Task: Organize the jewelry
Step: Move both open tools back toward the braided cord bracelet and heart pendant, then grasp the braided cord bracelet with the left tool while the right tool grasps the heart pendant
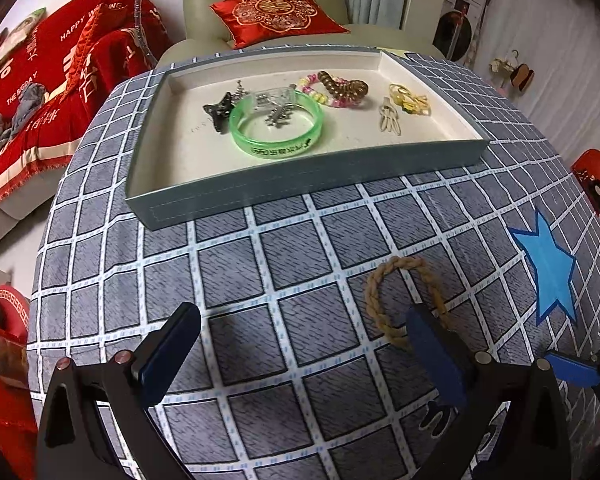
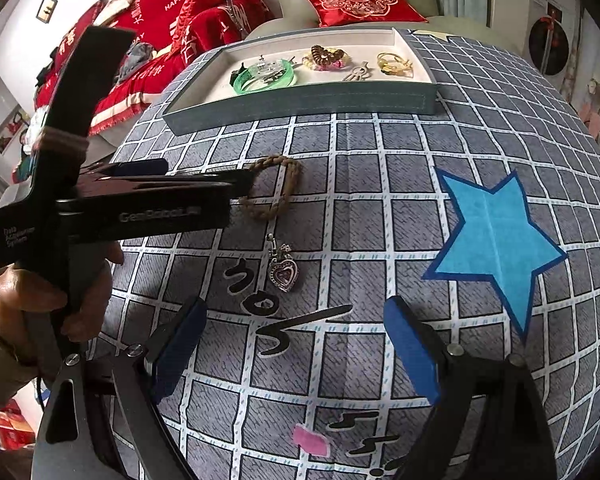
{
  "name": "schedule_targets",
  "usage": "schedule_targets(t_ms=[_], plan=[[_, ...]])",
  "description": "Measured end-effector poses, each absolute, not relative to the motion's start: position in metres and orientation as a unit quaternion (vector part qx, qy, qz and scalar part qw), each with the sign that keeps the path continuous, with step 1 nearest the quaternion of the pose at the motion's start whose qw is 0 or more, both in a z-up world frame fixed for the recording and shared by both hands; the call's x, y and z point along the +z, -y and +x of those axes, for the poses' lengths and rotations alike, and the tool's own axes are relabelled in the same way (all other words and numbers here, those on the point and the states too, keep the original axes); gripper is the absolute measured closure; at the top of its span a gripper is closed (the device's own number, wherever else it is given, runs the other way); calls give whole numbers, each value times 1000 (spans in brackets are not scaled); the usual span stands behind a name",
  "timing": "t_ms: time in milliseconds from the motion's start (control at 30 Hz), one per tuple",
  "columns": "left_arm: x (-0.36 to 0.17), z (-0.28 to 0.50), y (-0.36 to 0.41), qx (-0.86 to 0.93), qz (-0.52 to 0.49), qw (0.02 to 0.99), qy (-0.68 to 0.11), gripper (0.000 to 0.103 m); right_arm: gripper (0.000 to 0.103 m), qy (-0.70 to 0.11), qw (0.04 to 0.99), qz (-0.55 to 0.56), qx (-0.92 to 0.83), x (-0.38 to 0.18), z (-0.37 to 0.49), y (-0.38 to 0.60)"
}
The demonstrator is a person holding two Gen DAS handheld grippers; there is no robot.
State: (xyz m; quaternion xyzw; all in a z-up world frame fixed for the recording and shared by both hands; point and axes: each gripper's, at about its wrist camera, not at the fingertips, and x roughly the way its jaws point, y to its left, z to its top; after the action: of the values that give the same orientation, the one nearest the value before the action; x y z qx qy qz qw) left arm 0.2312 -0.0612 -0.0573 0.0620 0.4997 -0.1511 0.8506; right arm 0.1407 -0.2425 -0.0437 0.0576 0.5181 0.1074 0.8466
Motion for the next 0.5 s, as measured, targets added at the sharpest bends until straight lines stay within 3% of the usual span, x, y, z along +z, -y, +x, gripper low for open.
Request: schedule_targets(t_ms=[333, 500], plan=[[-64, 235, 68, -142, 72, 849, -503, 0, 13, -513, 851, 38, 109, -50, 147, 225], [-68, 238, 70, -142, 77, 849, -504, 0, 31, -504, 858, 16, 102, -51, 150, 215]])
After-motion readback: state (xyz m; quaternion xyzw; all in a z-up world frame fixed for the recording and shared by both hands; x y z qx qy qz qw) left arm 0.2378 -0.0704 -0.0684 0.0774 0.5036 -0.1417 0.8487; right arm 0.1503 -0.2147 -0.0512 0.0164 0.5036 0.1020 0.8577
